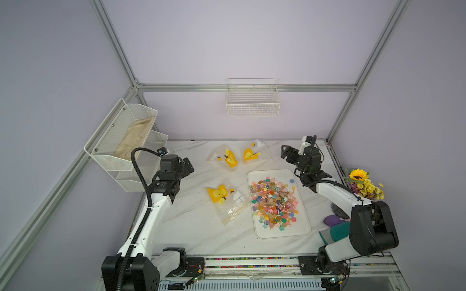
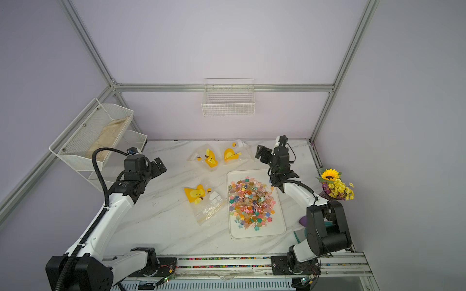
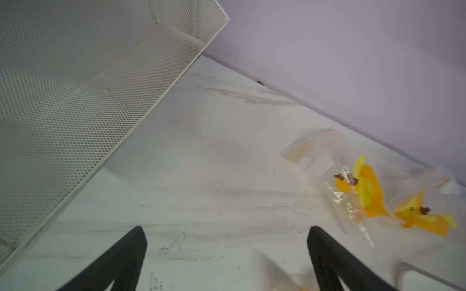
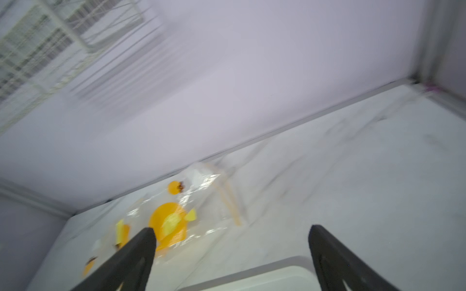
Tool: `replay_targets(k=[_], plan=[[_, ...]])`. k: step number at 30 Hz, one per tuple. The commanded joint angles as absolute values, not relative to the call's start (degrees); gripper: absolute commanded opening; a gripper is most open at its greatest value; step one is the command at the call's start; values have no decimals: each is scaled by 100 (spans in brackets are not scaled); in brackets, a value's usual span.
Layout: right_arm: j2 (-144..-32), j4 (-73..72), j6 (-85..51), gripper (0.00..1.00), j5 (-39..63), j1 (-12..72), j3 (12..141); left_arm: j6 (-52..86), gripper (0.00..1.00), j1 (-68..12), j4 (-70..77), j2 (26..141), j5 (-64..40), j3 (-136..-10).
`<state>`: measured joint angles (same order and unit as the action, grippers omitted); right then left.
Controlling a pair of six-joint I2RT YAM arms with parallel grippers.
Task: Pour candies out of the ziploc bag
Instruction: Reset both arms
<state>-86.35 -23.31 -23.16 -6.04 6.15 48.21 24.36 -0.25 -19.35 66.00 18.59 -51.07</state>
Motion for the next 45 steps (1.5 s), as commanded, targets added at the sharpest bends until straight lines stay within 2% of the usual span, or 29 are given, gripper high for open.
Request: replay_targets(k=[1,9,13,17,22,29,35,45], plan=[[-9038,-3379,-1222,97,-1345,320,4114,1914,100,111,-763,6783,2624,-4446],[-9432,-5321,198,97,-773,14,3126,1512,100,141,1662,7472,2992,-3041],[-9530,-5010,19,97,-518,-153,3320,1105,100,142,3471,7939,2715,-2521],[-9235,-5377,272,97,-35,-208,2931,494,100,150,4110,8304,1551,-2480],[-9080,-6177,-72,97,728,-220,2515,308,100,133,5480,8949,1321,-2138],[-10230,-7848,-247,97,837,-237,2296,208,100,116,5316,8965,1101,-2195],[-10122,-7045,-304,97,404,-210,2615,143,100,86,5284,8980,1104,-2220],[-10143,-7095,-274,97,282,-155,2619,148,100,80,5343,8982,1115,-2186]])
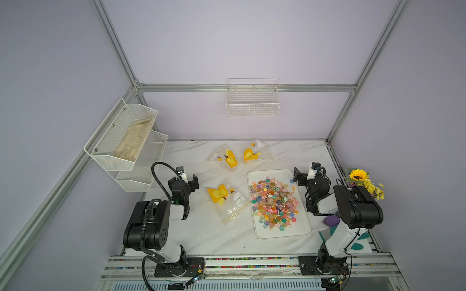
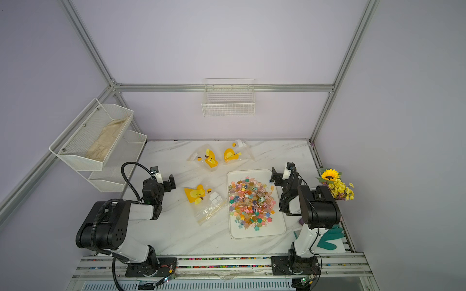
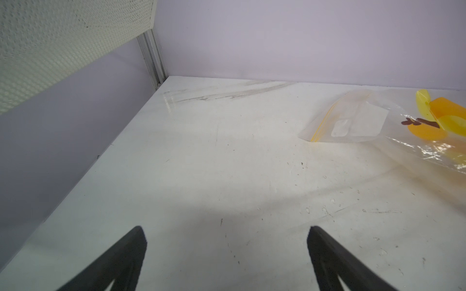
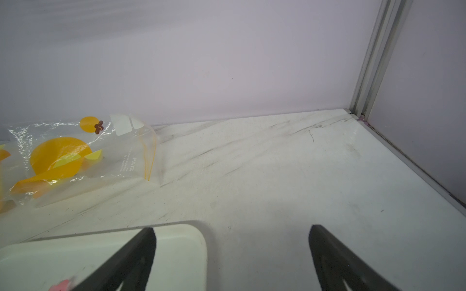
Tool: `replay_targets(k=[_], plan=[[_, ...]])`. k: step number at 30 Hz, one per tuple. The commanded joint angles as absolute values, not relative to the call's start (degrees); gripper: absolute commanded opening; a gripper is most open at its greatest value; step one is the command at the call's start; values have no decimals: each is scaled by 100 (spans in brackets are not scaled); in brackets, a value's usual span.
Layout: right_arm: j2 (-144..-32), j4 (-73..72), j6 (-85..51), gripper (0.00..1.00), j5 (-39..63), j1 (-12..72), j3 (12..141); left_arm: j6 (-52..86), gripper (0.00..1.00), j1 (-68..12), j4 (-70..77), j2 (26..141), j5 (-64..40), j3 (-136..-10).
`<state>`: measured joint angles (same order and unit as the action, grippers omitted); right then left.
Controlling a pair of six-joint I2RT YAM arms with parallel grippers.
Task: Pour candies out of the ziploc bag
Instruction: Reset both arms
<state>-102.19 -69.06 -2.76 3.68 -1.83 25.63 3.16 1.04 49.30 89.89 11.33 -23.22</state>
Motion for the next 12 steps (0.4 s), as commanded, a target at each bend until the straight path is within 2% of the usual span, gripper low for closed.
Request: replay_targets(k=[1,12], plan=[[-10161,-7072,-278,97,285,-143,2648,149,100,80,5344,8982,1108,-2195],[-10159,-6998,-234,97,77,-53,2681,144,100,80,5334,8980,1122,-2194]])
